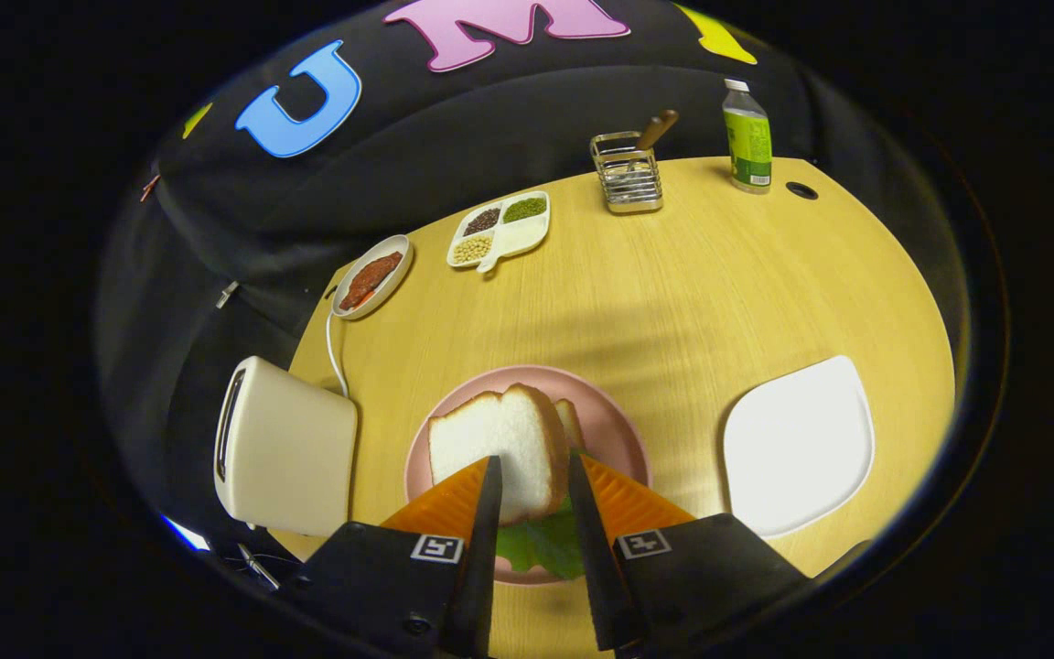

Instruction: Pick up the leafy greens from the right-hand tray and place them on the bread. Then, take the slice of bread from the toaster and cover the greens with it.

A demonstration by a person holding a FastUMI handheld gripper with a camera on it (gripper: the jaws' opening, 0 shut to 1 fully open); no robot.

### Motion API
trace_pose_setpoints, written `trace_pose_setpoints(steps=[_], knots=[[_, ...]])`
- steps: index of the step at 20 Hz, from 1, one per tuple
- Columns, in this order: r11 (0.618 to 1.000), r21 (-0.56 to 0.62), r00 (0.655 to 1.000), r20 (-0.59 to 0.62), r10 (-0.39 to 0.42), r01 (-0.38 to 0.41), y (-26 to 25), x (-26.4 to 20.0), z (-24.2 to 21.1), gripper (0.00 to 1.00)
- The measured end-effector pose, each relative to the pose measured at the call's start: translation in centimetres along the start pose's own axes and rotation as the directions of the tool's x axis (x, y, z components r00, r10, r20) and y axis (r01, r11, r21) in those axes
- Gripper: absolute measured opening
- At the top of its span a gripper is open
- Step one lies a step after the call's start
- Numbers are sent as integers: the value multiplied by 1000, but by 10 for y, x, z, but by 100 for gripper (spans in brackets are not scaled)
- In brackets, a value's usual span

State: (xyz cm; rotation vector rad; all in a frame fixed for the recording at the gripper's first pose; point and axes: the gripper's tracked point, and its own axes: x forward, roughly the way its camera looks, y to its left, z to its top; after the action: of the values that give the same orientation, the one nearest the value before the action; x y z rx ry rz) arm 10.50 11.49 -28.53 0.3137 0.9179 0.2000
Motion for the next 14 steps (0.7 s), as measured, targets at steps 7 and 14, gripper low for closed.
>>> trace_pose_setpoints(steps=[7, 14], knots=[[995, -71, 979, 197, -52, 67, -10, -63, 48, 99], [977, -158, 856, 515, -42, 143, 21, -184, 132, 99]])
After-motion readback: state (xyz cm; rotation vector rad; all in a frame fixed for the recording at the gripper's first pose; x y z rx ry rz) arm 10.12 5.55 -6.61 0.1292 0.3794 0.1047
